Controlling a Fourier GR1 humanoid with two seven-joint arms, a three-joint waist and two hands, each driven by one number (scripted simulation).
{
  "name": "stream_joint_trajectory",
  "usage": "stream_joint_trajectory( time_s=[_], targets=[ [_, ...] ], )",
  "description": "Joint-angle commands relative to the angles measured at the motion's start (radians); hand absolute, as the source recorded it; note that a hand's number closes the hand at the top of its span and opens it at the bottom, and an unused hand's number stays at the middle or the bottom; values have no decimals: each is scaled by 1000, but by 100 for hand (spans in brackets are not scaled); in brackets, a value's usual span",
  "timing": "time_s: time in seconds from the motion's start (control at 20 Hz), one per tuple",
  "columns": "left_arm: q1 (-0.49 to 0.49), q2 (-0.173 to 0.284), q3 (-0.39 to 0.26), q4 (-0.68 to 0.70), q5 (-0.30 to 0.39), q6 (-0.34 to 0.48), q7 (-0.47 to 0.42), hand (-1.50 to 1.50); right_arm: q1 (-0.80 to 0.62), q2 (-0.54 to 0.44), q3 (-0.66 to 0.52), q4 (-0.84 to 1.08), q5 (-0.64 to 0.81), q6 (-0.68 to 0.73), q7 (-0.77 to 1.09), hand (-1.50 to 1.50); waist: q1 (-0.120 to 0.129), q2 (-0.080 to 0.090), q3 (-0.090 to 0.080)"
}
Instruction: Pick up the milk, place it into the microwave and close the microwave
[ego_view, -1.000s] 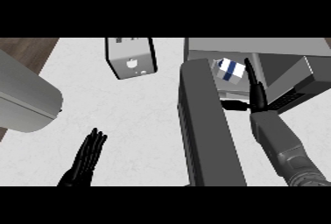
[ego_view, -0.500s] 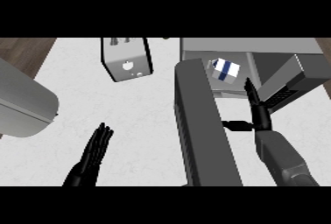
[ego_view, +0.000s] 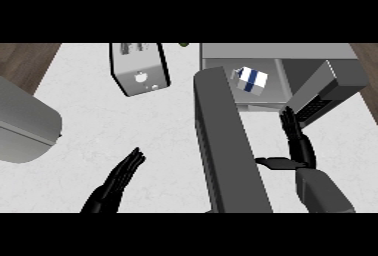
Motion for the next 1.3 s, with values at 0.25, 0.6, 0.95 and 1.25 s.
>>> stream_joint_trajectory(
  time_s=[0.25,0.6,0.95,1.25],
  targets=[
    [-93,49,18,131,-73,-36,29,150,160,-23,18,-151,-59,248,-96,-150,-32,-9,-3],
    [-204,16,-123,216,-263,-17,115,150,267,-13,73,-331,-86,261,-42,-150,-52,-11,-3],
    [-239,-88,-229,355,-331,-24,115,150,462,-62,93,-603,-185,350,59,-150,-48,-10,-4],
    [-372,-187,-305,508,-308,45,125,150,525,-94,103,-877,-305,381,259,-150,-41,-6,-4]
  ],
)
